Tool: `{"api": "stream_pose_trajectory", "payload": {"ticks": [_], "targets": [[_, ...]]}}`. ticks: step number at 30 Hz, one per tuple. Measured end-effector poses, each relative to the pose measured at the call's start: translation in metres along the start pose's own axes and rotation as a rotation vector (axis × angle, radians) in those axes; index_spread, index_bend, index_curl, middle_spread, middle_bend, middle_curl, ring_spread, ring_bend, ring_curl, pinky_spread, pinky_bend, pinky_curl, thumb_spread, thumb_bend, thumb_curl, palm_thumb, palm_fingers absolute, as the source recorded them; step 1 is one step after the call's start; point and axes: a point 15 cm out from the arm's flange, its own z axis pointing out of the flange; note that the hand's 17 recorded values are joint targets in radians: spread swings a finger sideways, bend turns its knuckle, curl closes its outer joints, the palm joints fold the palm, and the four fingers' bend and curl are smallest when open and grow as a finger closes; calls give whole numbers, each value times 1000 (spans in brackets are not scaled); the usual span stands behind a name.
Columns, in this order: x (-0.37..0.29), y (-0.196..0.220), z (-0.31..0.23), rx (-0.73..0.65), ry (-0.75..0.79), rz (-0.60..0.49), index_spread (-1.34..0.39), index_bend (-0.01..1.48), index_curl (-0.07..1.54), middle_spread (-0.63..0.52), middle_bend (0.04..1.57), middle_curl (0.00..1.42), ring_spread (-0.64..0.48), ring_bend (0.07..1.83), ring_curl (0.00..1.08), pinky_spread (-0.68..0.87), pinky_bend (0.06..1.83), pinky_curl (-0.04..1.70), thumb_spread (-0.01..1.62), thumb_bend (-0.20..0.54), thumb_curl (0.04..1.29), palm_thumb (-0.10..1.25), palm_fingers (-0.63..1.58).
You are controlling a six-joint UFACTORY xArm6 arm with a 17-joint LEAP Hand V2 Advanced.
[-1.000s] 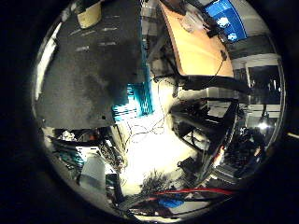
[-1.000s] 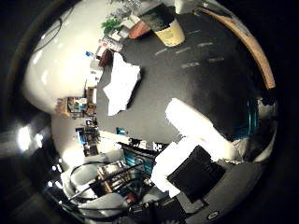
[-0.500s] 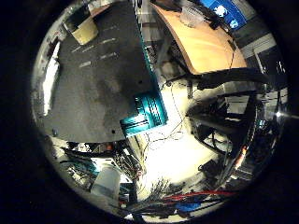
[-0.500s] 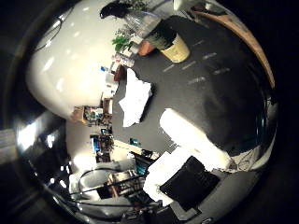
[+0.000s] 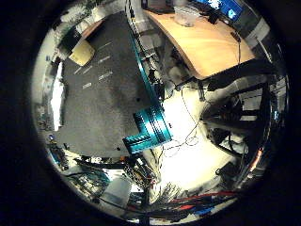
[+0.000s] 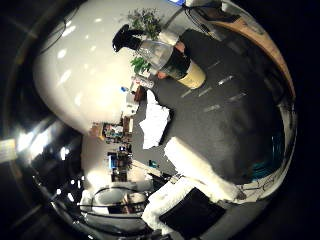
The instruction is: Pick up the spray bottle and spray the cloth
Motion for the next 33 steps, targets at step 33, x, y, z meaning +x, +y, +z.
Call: {"api": "stream_pose_trajectory", "payload": {"ticks": [33], "targets": [[-35, -122, 26, 198, -539, 151, -227, 150, 255, 92, 250, 350, 147, 462, 254, 378, 543, 282, 1183, -24, 306, 588, 101]]}}
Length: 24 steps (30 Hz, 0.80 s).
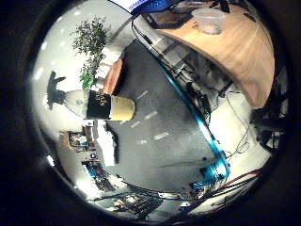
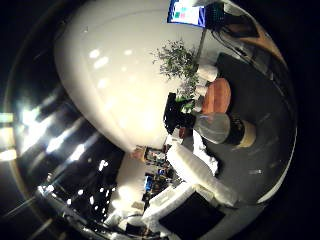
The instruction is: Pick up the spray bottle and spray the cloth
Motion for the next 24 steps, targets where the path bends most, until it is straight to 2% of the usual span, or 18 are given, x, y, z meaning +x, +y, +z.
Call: {"api": "stream_pose_trajectory", "payload": {"ticks": [9, 20, 24], "targets": [[-13, -1, 39, -8, -91, -51, -235, 149, 258, 67, 246, 353, 102, 457, 252, 354, 531, 276, 1122, -21, 293, 545, 107], [-57, 6, 100, -75, -166, -101, -238, 147, 254, 64, 259, 356, 97, 454, 252, 354, 526, 274, 1108, -20, 297, 582, 113], [-57, 4, 111, -71, -143, -110, -237, 149, 254, 64, 261, 356, 96, 455, 252, 354, 524, 273, 1107, -19, 300, 590, 115]]}}
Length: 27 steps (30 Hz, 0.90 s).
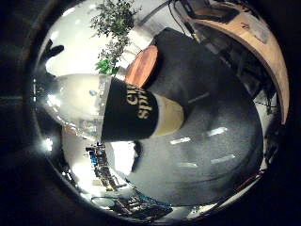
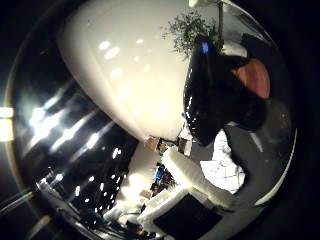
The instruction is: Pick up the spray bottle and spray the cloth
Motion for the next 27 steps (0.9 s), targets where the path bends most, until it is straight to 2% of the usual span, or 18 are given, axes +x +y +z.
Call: {"api": "stream_pose_trajectory", "payload": {"ticks": [9, 27], "targets": [[-13, 4, 30, -34, -15, -18, -237, 147, 252, 50, 273, 358, 85, 454, 254, 358, 523, 274, 1099, -22, 304, 598, 122], [-20, 7, 46, -49, -32, -28, -228, 144, 245, 44, 327, 370, 83, 484, 257, 366, 523, 274, 1099, -21, 303, 602, 161]]}}
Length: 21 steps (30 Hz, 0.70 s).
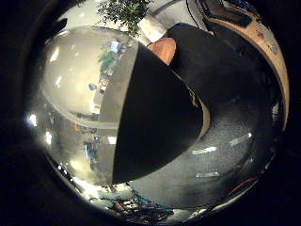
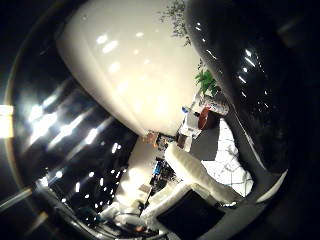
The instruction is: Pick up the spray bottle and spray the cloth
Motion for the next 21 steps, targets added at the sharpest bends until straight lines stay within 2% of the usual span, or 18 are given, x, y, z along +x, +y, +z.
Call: {"api": "stream_pose_trajectory", "payload": {"ticks": [7, 12, 21], "targets": [[-1, 17, 6, -15, -8, 4, -225, 149, 254, 20, 348, 376, 63, 510, 258, 364, 529, 270, 1101, -21, 303, 606, 207], [2, 25, 8, -19, -9, 19, -220, 153, 259, -20, 392, 395, 9, 598, 279, 346, 549, 264, 1109, -19, 305, 612, 292], [3, 26, 7, -19, -11, 19, -234, 181, 303, -115, 518, 467, -118, 745, 326, 135, 616, 249, 1110, -19, 312, 647, 402]]}}
